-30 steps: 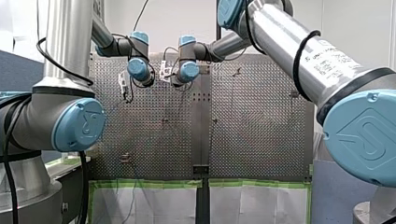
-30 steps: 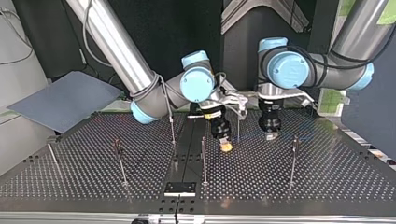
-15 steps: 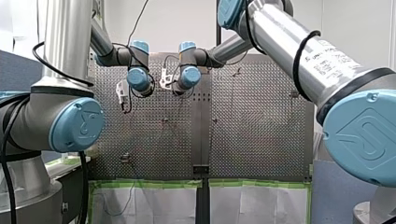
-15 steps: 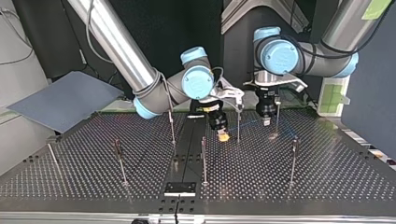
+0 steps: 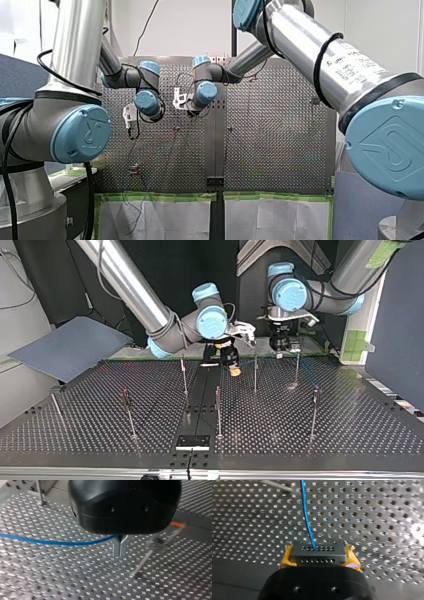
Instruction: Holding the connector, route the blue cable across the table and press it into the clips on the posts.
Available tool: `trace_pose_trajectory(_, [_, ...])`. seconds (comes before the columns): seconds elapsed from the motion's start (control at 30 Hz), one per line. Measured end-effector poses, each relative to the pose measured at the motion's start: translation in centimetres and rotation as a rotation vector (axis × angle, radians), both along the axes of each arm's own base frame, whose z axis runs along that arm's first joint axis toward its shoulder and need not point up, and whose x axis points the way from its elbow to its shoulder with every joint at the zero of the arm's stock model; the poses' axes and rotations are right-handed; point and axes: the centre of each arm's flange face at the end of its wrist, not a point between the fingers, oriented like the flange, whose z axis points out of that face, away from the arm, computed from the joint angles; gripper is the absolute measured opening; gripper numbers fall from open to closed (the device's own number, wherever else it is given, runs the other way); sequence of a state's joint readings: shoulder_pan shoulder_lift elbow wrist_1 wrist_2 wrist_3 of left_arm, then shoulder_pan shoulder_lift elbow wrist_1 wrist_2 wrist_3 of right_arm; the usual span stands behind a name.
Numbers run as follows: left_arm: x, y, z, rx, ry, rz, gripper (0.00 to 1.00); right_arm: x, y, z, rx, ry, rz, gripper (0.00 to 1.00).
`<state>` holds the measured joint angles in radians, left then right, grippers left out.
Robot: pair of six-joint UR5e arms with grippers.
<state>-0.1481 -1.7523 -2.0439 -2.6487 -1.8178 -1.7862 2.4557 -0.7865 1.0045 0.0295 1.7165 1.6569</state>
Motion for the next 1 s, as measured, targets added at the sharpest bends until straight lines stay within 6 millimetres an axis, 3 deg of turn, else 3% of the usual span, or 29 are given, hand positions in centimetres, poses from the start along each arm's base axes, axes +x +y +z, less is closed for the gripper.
trace_pose_trajectory(0.2, [-1.2, 0.1, -2.3, -0.005, 0.024, -0.003, 0.00, -0.6, 1.1, -2.2, 0.030, 0.039, 0.010, 0.00])
trace_pose_trajectory(0.43, [-1.4, 0.3, -3.4, -0.021, 0.023, -0.014, 0.00, -1.6, 1.7, -4.5, 0.054, 0.088, 0.017, 0.00])
trace_pose_trajectory(1.0, [1.5, -0.1, -6.5, -0.077, 0.011, -0.068, 0.00, -2.3, 0.2, -5.3, 0.074, 0.064, 0.041, 0.00])
